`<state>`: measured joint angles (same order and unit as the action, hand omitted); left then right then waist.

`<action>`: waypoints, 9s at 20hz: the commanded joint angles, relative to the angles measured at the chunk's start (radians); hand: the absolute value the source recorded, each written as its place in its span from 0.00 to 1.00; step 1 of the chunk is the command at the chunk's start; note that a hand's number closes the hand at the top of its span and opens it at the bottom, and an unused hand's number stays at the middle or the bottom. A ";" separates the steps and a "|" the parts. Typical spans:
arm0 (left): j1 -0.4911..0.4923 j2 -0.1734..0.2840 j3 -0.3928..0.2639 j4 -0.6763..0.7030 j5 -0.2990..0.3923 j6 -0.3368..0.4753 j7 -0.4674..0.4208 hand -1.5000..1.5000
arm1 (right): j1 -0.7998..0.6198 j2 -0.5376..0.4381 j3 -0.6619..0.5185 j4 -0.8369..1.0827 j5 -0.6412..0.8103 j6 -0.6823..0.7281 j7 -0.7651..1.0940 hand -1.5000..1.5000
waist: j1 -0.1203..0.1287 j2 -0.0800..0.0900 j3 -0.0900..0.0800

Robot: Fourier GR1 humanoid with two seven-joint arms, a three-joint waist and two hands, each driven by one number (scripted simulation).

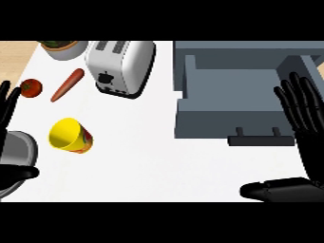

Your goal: Pick up the cup, place it into the drawer and close the drawer

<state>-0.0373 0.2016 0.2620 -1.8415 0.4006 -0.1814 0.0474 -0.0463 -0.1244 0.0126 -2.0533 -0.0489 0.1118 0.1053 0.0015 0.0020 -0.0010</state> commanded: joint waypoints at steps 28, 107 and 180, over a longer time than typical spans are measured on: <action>-0.213 0.120 0.092 1.207 -0.289 -0.132 -0.693 0.00 | -0.210 -0.054 -0.141 0.227 -0.056 0.066 -0.050 0.00 | -0.008 0.000 0.000; -1.002 -0.201 -0.290 1.008 -0.238 0.360 -0.430 1.00 | -0.224 -0.088 -0.182 0.231 -0.058 0.080 -0.023 0.00 | -0.023 -0.008 0.002; -0.931 -0.079 -0.500 1.205 0.279 0.330 -0.570 0.00 | -0.631 -0.174 0.176 1.370 0.555 0.095 -0.472 1.00 | 0.115 0.018 0.006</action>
<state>-1.0027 0.0941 -0.2390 -0.5933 0.6757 0.1657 -0.5361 -0.5850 -0.2852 0.2601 -0.8449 0.5157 0.2528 -0.2809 0.0947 0.0117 0.0020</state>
